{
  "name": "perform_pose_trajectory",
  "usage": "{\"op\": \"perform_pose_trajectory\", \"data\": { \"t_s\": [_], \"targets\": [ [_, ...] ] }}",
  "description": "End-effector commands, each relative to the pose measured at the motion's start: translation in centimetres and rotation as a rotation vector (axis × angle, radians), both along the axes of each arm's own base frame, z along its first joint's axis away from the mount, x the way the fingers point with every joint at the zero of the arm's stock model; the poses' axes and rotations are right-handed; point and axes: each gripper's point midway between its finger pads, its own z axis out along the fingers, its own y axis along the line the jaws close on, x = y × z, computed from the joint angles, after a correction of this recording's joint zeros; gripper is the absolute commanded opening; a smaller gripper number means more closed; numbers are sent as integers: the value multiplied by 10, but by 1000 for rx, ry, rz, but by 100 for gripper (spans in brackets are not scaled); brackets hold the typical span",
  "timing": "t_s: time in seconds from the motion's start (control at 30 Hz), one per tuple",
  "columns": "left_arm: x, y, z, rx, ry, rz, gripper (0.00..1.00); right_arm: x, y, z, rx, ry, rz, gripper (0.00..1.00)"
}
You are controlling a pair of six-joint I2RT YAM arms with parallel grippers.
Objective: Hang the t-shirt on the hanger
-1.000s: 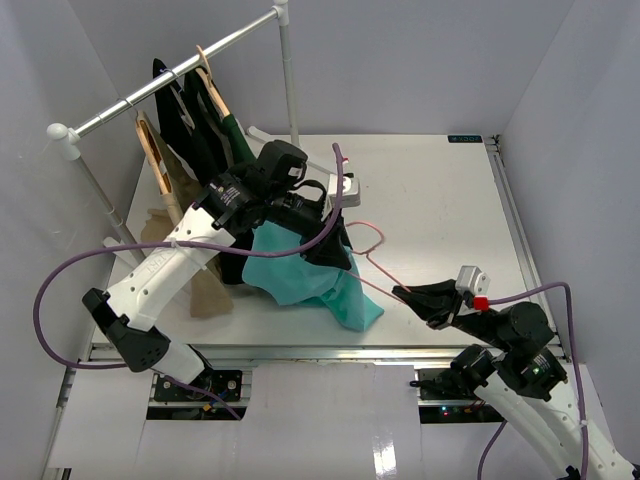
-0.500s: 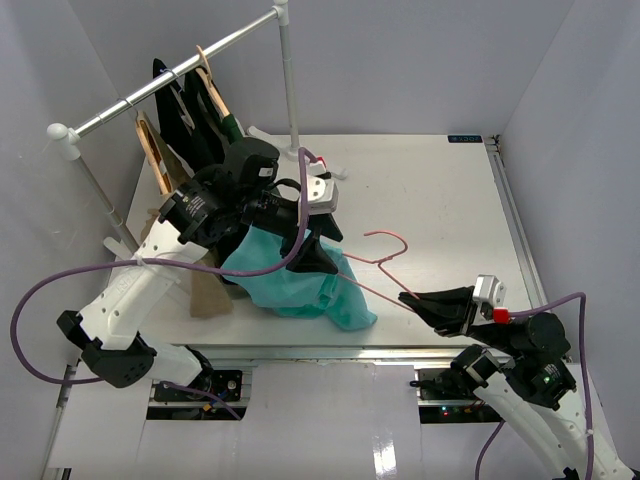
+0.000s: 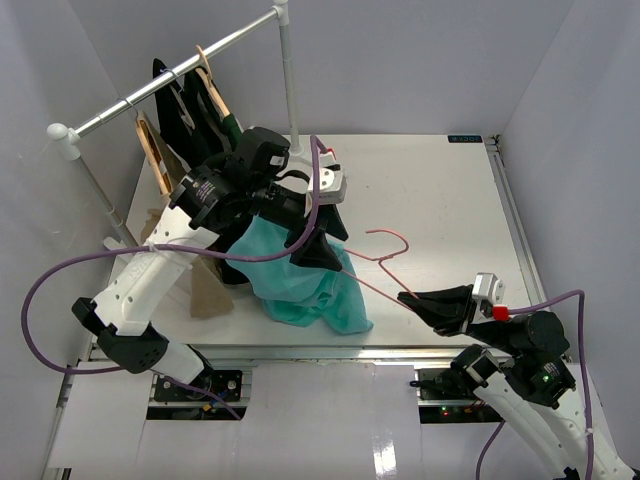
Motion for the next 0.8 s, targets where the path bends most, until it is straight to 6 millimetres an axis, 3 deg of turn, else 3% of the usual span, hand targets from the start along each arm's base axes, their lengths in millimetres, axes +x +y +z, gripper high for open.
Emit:
{"op": "perform_pose_trajectory", "data": {
  "t_s": [0.0,0.3,0.47,0.57,0.77],
  "targets": [
    [-4,9,7,9,-30,24,75,-7,-8,38,98,-101,-9,8],
    [-5,8,24,-68,-99,12,79,-2,-5,18,76,-50,-12,8],
    [-4,9,18,-65,-105,15,82,2,-1,10,78,-11,-10,8],
    [-4,10,10,-59,-117,18,91,5,3,1,84,14,2,8],
    [10,18,-1,0,-189,85,86,9,3,-3,73,30,-16,8]
  ]
}}
